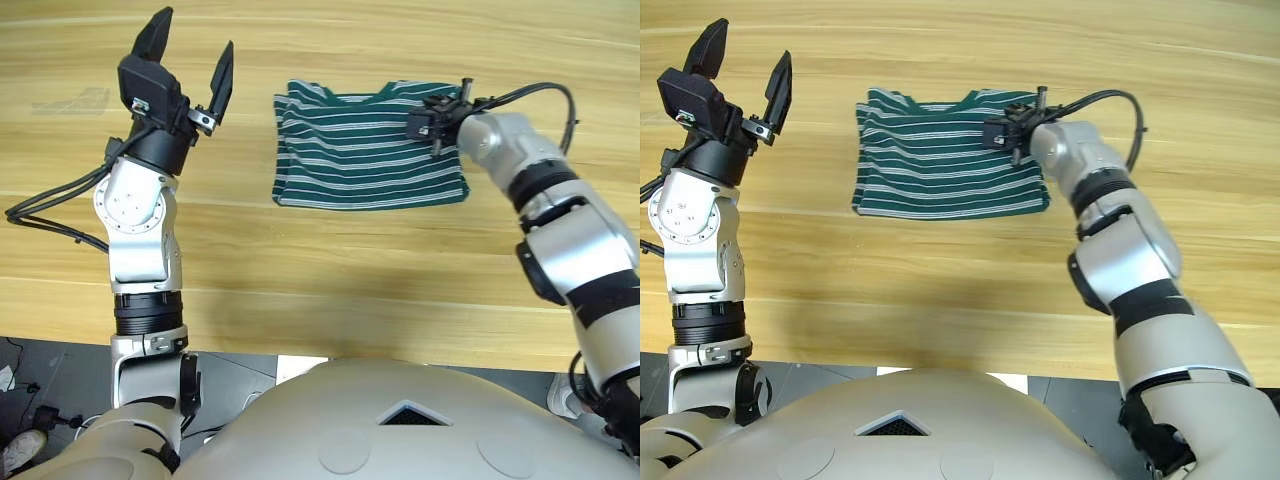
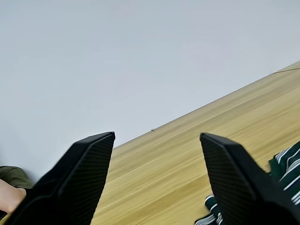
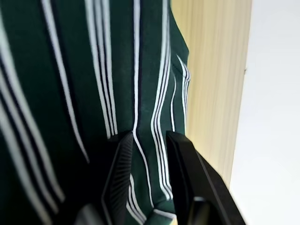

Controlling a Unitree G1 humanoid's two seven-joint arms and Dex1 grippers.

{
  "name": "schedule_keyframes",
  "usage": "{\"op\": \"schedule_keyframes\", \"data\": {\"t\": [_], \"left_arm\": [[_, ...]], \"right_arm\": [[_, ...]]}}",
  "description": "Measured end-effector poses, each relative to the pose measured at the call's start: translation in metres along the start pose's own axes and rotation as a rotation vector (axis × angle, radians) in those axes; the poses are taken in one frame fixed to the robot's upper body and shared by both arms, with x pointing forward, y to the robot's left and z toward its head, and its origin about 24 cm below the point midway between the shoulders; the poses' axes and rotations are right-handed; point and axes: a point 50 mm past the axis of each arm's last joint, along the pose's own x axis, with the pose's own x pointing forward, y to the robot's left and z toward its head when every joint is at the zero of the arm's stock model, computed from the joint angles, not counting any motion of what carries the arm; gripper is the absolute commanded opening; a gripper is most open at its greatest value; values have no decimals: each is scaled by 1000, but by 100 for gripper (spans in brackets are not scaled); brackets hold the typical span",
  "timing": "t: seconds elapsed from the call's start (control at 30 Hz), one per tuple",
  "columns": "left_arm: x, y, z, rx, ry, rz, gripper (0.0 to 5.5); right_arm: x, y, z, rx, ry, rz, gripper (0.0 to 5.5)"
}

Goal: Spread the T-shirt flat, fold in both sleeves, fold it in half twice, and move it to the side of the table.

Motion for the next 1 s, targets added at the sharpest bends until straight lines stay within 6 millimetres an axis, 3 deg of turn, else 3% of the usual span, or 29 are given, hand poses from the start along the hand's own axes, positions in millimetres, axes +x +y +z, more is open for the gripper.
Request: {"op": "schedule_keyframes", "data": {"t": [0.13,0.23,0.33,0.53,0.63,0.7,0.83,1.0], "left_arm": [[-2,-2,-2,11,14,-5,337],[-2,-4,0,9,8,-8,337],[-1,-4,1,10,4,-8,337],[0,-4,9,22,-31,-9,337],[2,-7,17,26,-68,-18,337],[2,-9,17,20,-71,-19,337],[3,-12,17,6,-75,-20,337],[4,-15,16,-6,-78,-12,337]], "right_arm": [[-40,6,-39,-51,-94,188,131],[-72,23,-46,-43,-216,287,131],[-91,42,-28,-12,-346,347,131],[-123,88,43,91,-681,475,131],[-131,107,92,221,-885,365,131],[-128,112,109,304,-942,305,131],[-124,118,128,371,-996,258,131],[-115,117,123,414,-957,209,131]]}}
